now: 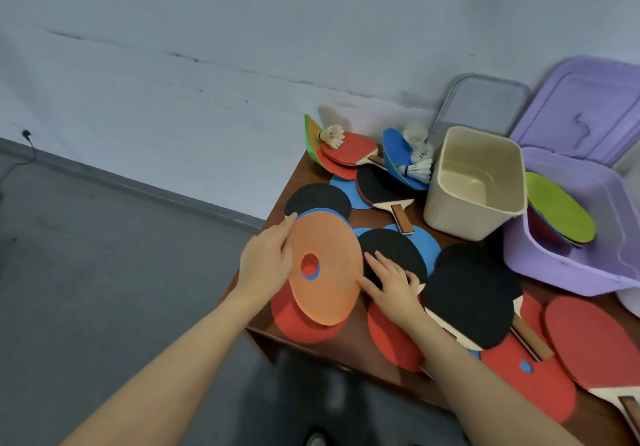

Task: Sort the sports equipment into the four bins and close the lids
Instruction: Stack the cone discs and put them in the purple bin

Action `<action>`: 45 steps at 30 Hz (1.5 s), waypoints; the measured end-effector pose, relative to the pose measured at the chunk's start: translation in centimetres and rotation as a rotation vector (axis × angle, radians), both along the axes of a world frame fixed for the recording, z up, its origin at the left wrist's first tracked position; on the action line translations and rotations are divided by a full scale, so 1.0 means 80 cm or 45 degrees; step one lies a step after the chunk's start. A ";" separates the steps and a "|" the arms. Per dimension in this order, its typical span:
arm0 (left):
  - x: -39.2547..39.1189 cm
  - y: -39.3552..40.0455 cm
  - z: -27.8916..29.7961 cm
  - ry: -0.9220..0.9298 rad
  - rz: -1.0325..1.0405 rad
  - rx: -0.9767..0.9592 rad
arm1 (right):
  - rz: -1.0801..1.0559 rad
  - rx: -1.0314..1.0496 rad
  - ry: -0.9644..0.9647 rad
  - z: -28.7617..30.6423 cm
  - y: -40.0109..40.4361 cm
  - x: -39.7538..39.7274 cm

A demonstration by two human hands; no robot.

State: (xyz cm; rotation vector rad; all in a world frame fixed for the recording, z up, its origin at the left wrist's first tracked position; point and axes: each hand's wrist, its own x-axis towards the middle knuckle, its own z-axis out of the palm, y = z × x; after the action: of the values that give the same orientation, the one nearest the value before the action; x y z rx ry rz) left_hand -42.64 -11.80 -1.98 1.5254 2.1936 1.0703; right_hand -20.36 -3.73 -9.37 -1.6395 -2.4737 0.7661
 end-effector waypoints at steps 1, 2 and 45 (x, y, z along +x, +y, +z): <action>-0.003 -0.001 0.004 -0.035 0.015 0.028 | 0.013 0.032 0.039 0.005 -0.001 -0.002; -0.006 -0.002 0.008 -0.061 0.015 0.053 | 0.005 0.050 0.094 0.012 -0.002 -0.005; 0.071 0.434 -0.020 -0.024 -0.404 -0.296 | -0.985 0.424 1.134 0.130 0.299 0.097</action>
State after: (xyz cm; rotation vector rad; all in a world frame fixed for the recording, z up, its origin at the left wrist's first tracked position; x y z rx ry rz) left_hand -36.95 22.95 -3.59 1.6726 1.8998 0.7020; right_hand -12.59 20.20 1.06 -1.4717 -1.1604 0.6836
